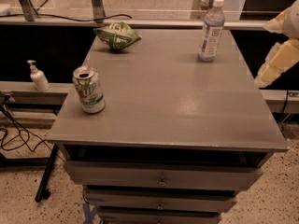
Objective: Move blue plastic bottle near 7up can
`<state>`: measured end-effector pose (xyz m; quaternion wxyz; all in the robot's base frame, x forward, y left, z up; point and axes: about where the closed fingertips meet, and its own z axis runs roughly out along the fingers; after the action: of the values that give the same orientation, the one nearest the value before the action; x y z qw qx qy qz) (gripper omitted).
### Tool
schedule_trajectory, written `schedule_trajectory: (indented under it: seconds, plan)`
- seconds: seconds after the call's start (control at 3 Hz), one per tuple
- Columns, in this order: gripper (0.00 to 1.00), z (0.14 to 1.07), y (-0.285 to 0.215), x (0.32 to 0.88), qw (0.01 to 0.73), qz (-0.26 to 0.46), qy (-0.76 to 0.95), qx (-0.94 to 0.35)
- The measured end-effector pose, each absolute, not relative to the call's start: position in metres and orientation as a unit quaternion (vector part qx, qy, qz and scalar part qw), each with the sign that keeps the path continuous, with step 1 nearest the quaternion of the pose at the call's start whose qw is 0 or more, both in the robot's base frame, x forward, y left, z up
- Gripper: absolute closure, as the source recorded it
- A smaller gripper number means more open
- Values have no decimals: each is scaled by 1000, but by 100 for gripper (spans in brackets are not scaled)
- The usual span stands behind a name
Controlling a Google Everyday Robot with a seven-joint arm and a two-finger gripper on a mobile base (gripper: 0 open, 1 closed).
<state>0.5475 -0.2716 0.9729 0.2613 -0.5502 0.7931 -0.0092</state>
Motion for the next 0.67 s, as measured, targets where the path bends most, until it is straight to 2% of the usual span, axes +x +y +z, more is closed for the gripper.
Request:
schedule_trajectory:
  seconds: [0.33, 0.67]
  plan:
    - [0, 959, -303, 606, 306, 7, 815, -493]
    - [0, 939, -317, 648, 349, 54, 836, -420]
